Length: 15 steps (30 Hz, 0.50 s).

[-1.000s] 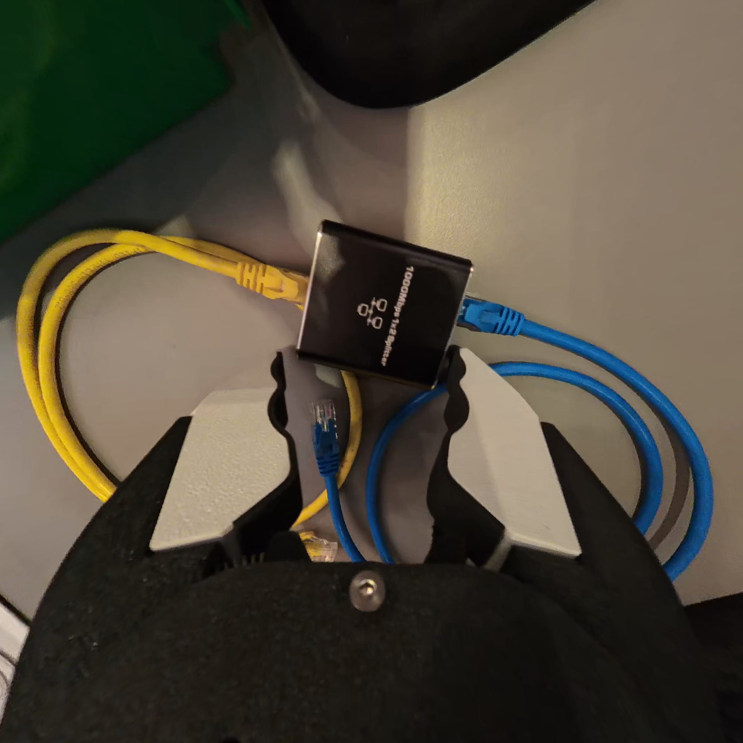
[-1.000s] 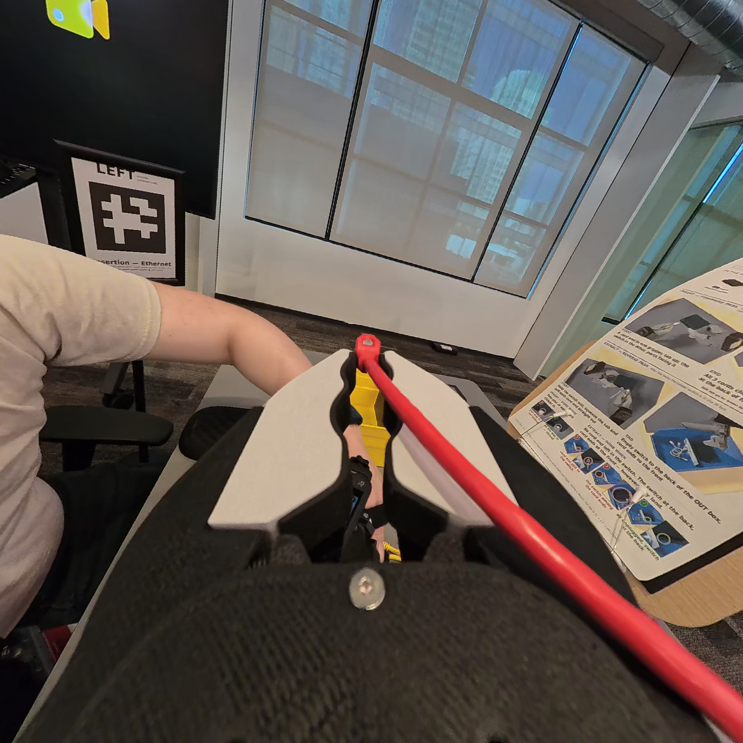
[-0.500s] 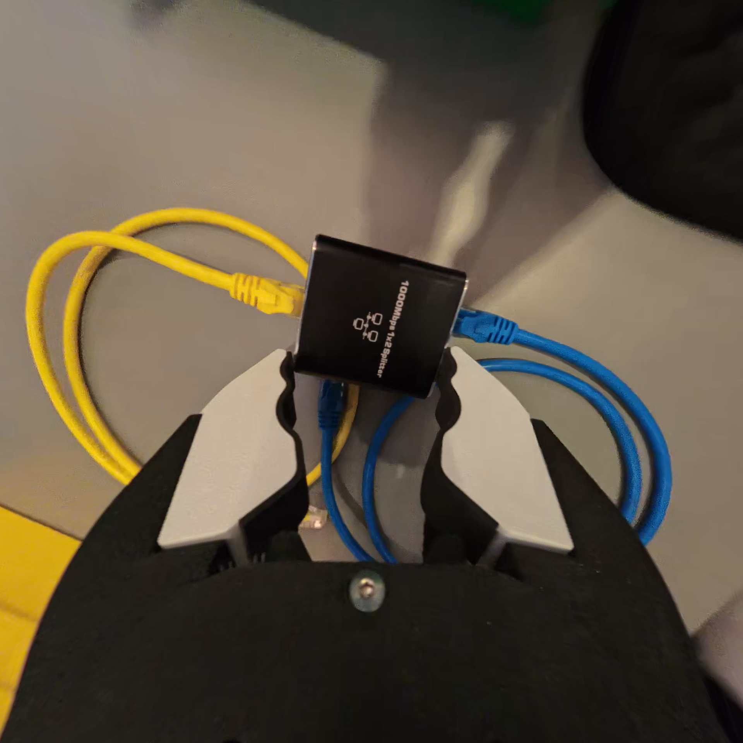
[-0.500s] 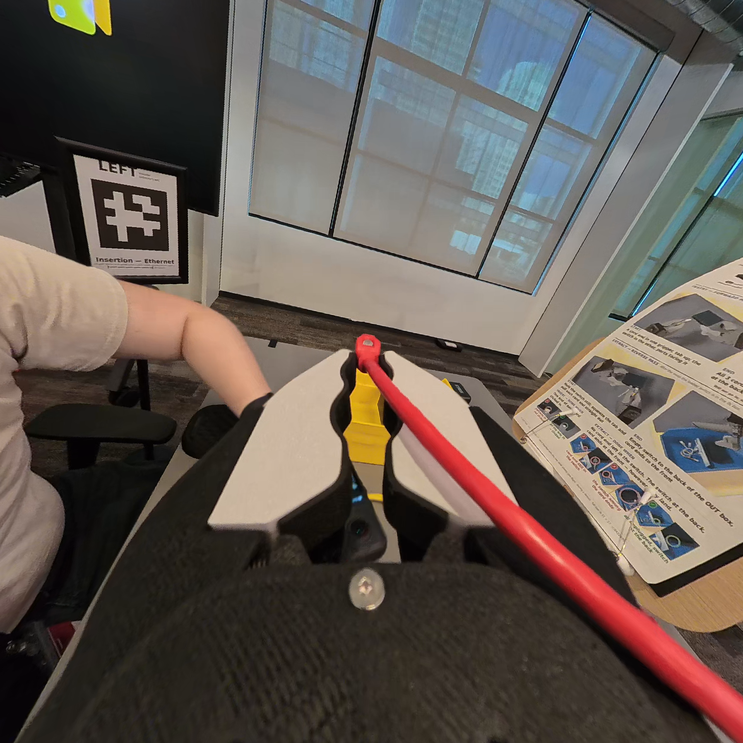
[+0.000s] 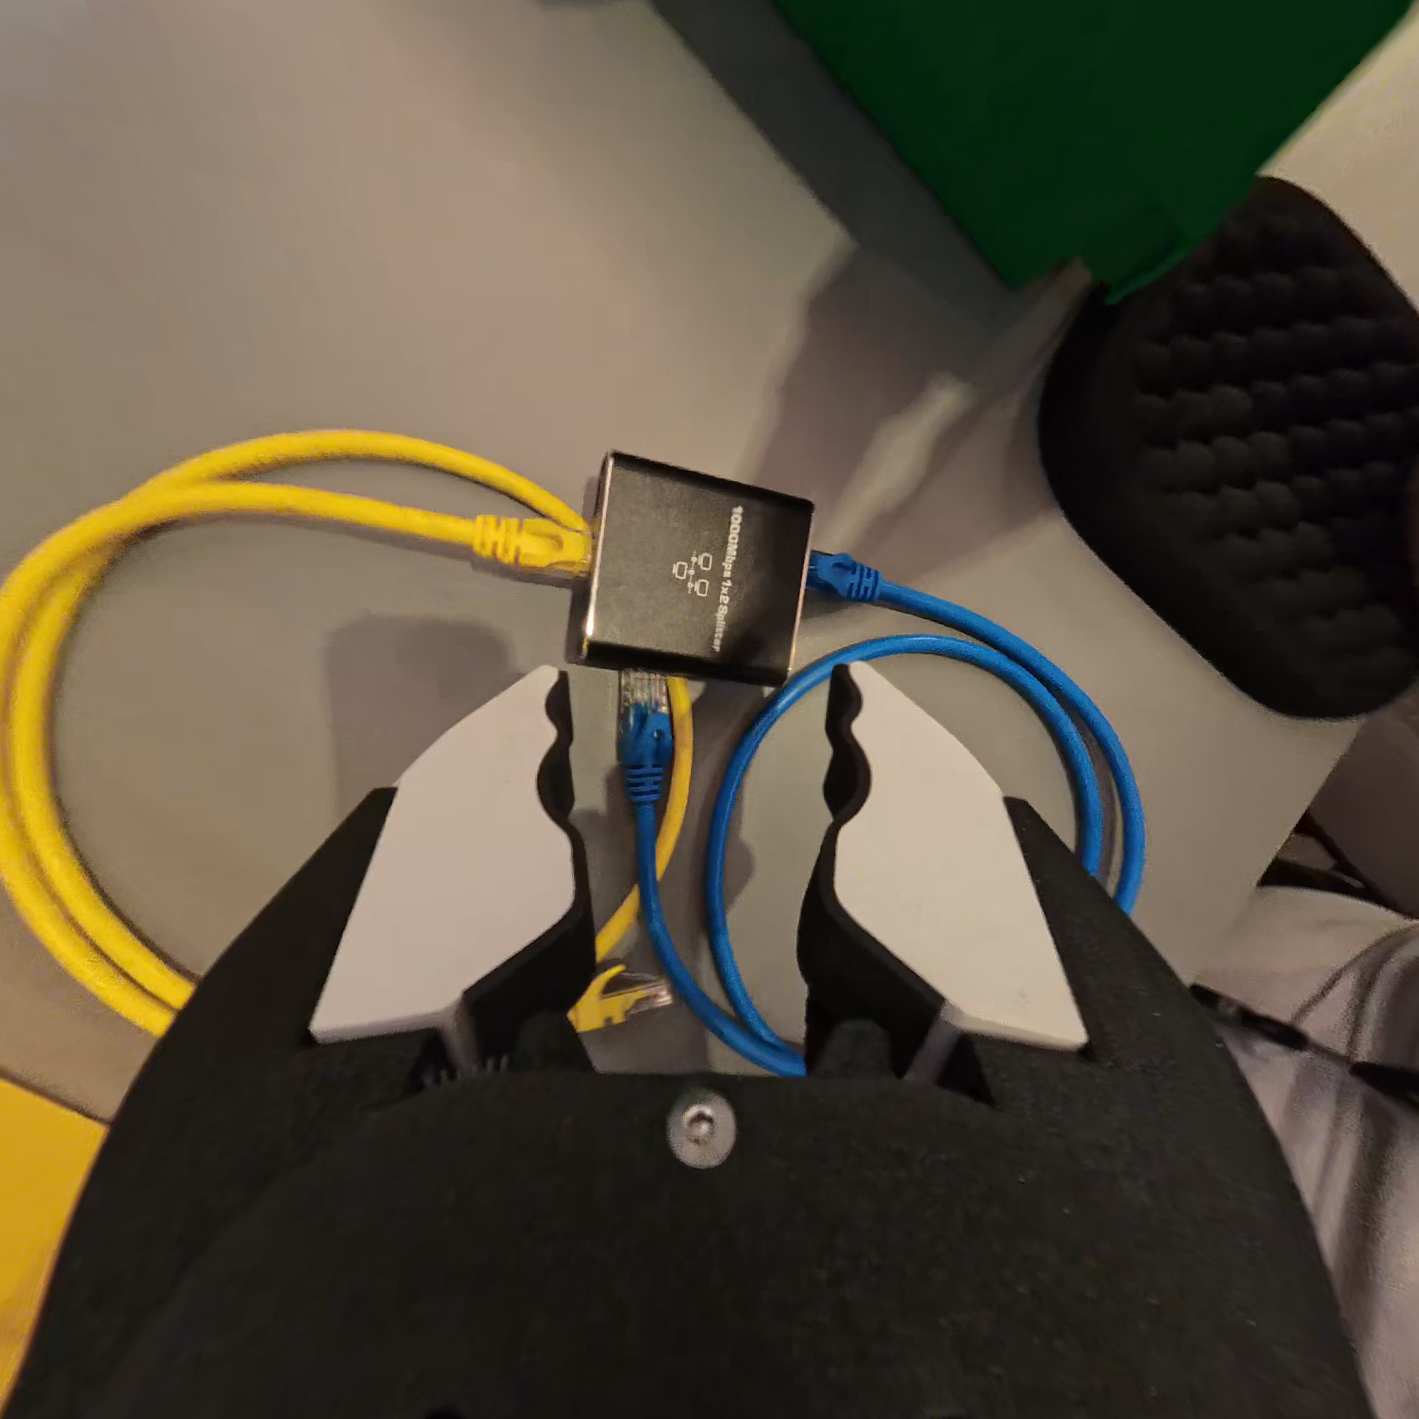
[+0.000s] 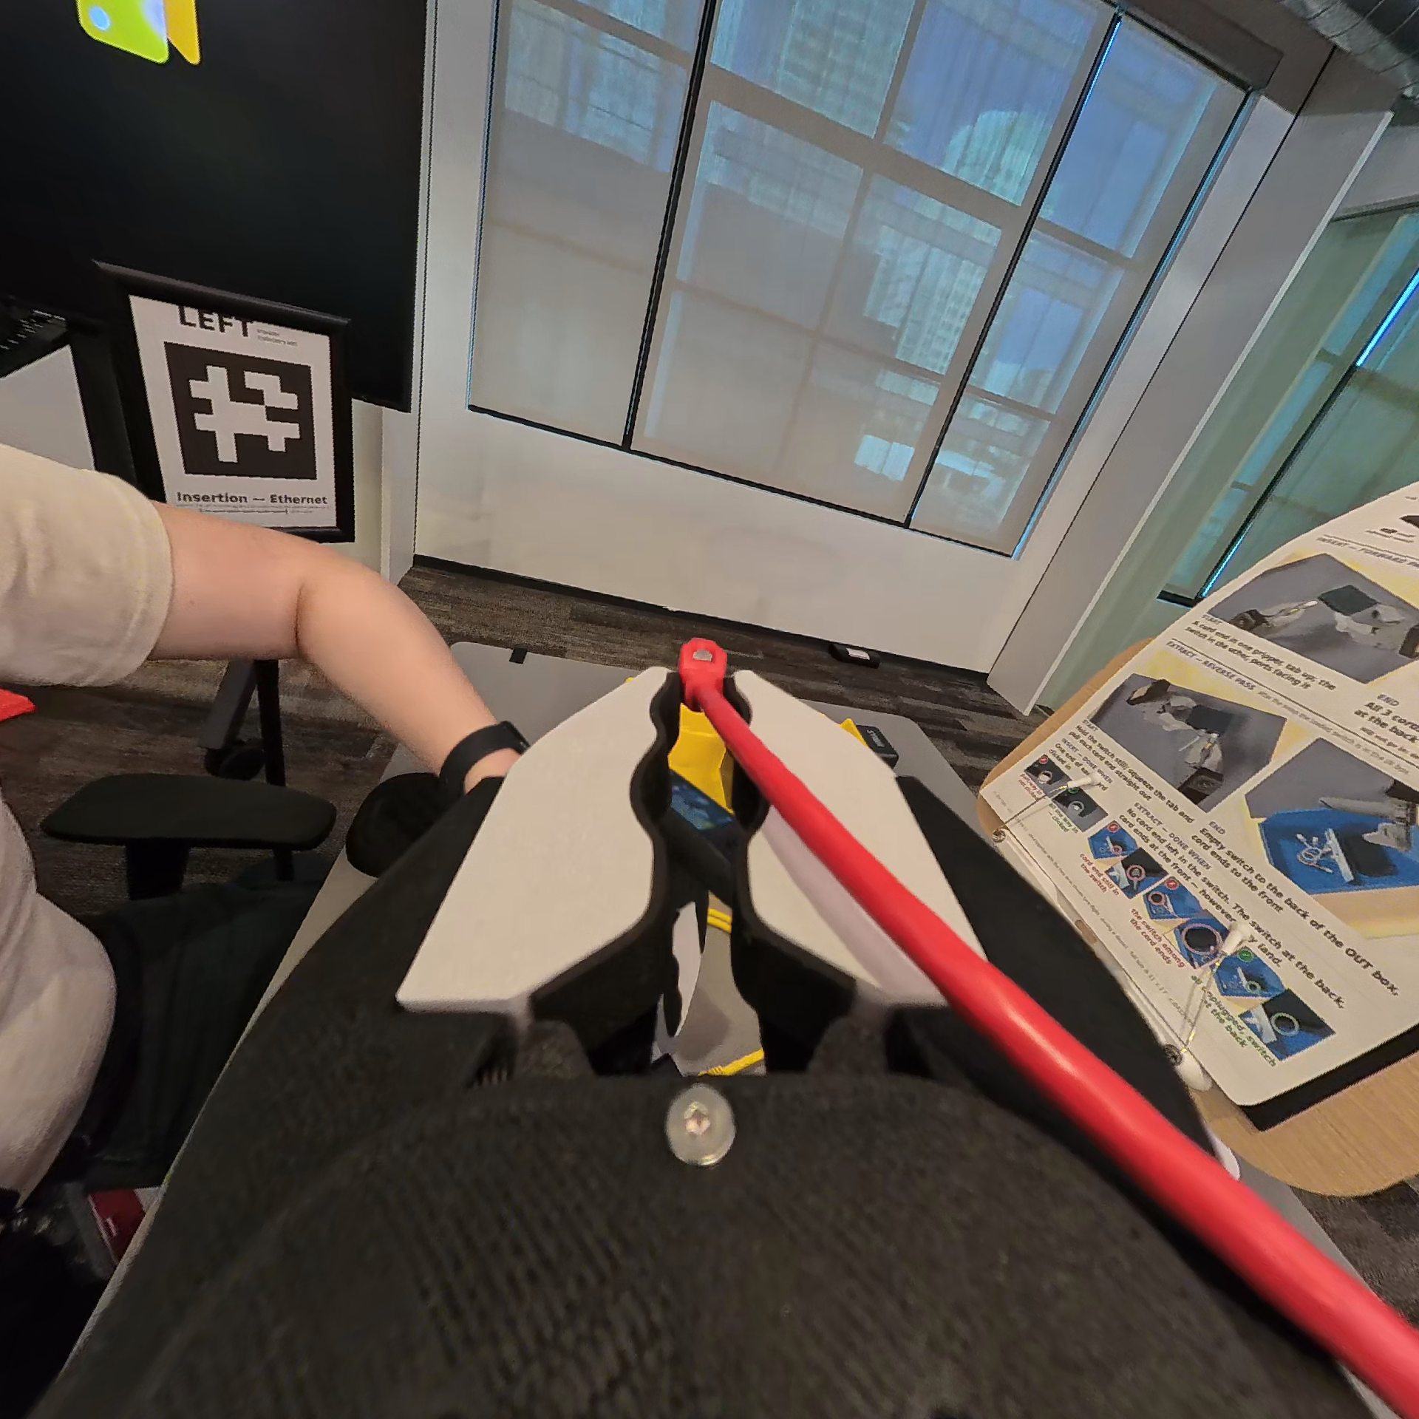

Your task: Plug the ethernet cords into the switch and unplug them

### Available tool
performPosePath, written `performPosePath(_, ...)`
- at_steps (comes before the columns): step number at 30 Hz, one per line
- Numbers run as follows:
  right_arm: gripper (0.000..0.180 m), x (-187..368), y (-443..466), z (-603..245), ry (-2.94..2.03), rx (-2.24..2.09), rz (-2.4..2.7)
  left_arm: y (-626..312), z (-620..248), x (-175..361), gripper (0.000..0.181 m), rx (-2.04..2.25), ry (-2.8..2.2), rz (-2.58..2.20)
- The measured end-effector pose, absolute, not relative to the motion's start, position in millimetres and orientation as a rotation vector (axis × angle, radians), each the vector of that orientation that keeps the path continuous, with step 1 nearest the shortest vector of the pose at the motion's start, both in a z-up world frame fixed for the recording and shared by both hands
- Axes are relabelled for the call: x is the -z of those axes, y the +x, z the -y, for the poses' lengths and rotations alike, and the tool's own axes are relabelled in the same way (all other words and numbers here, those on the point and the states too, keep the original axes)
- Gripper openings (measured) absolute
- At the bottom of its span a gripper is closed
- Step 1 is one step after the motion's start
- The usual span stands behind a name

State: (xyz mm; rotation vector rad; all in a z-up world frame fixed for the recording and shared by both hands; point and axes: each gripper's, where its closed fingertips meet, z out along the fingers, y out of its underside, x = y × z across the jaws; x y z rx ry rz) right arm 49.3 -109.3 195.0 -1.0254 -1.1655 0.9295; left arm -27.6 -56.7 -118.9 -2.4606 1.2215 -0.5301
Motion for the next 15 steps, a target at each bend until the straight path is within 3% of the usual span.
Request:
performPosePath(1,0.011,-196.0,51.2,109.4,-1.018,-0.927,1.162,-28.3,55.2,110.9,0.066,0.53,-2.377,-1.261)
performPosePath(4,0.011,-199.9,59.2,109.8,-1.0,-0.924,1.141,-29.5,45.4,87.1,0.075,0.382,-2.0,-1.438)
performPosePath(5,0.011,-201.4,62.1,109.9,-0.995,-0.927,1.132,-28.4,40.6,80.2,0.087,0.329,-1.88,-1.452)
performPosePath(8,0.011,-202.5,67.6,108.8,-0.996,-0.928,1.114,-27.3,33.2,91.1,0.101,0.275,-1.794,-1.501)
performPosePath(15,0.011,-196.9,63.1,100.7,-1.037,-0.909,1.118,-4.1,50.5,101.6,0.087,0.334,-1.529,-2.011)
